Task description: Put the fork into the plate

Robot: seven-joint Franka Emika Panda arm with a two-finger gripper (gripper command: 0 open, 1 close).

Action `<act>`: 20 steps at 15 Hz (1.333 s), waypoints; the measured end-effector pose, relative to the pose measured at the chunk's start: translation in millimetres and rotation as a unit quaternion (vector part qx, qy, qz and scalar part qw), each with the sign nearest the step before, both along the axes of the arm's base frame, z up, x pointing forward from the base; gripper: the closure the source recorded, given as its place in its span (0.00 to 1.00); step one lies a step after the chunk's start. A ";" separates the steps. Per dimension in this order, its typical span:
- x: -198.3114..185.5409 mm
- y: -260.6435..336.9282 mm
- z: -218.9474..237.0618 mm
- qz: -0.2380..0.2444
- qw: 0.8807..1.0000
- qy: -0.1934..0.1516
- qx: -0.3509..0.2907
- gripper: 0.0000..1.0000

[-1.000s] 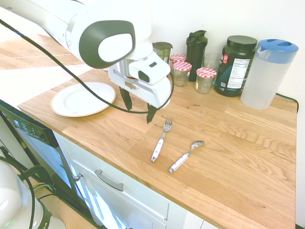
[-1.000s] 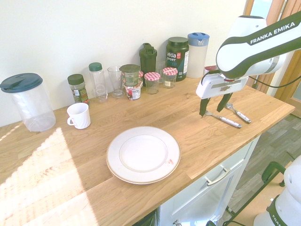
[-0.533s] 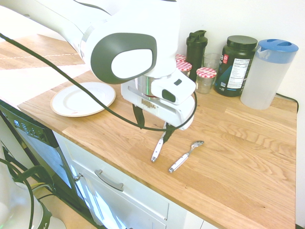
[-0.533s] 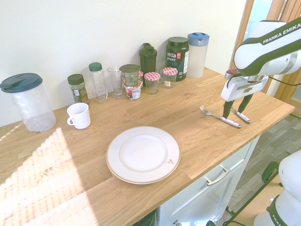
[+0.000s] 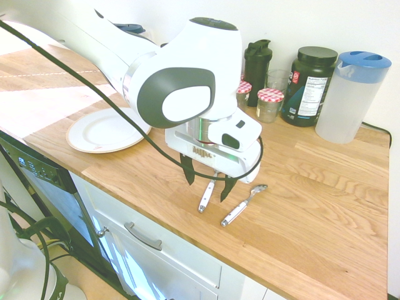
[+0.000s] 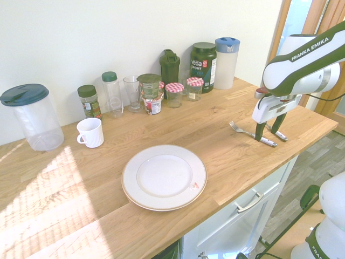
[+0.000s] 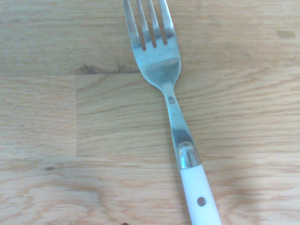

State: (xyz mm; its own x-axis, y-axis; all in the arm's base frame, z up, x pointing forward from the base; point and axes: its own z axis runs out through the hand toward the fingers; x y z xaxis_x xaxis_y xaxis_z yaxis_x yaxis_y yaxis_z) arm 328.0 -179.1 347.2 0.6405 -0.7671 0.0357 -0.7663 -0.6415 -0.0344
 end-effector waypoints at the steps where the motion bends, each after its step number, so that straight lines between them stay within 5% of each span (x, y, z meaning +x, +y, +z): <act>1: 0.1 0.0 -0.6 0.000 1.000 0.001 0.000 1.00; 20: 16.2 5.3 -19.5 0.009 1.000 0.007 0.005 1.00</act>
State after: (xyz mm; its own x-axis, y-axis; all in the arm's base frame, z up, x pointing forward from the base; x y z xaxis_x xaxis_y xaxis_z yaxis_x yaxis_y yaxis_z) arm 344.2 -173.8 327.7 0.6541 -0.7562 0.0202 -0.7556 -0.6544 -0.0304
